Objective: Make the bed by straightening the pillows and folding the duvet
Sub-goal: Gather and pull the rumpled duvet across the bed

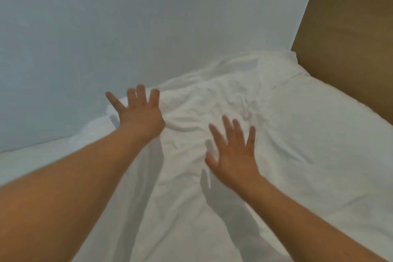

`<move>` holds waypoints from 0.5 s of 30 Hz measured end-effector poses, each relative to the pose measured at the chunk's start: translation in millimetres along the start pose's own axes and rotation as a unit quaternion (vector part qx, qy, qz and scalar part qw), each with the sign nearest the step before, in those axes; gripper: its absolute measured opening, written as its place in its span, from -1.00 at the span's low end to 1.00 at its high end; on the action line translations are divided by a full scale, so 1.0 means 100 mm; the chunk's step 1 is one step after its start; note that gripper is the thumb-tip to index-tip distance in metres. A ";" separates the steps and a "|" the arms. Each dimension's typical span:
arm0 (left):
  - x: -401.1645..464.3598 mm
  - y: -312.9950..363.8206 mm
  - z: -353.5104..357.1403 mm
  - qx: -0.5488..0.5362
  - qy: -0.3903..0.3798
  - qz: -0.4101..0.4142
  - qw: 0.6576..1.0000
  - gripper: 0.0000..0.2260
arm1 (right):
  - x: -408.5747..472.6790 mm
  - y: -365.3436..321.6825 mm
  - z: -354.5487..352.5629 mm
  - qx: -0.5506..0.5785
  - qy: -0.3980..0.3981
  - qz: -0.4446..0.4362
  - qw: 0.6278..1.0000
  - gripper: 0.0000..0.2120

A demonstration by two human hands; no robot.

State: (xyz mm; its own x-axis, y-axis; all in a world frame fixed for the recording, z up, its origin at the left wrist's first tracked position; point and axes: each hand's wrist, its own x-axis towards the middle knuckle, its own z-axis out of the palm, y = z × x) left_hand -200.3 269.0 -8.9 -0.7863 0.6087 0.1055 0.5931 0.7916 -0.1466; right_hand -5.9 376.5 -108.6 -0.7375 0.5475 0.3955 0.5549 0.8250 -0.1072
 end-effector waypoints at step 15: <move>-0.33 0.07 2.34 -0.077 -0.140 0.009 0.987 -0.35 | -0.81 0.13 1.46 -0.045 -0.151 0.104 0.982 -0.38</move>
State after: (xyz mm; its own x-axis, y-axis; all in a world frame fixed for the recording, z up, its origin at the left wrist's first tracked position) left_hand -210.3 242.4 -243.7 -0.7790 0.6019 -0.1757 0.6104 0.7921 0.0073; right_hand 4.3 363.2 -275.1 -0.6773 0.7309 0.0839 0.7276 0.6823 -0.0712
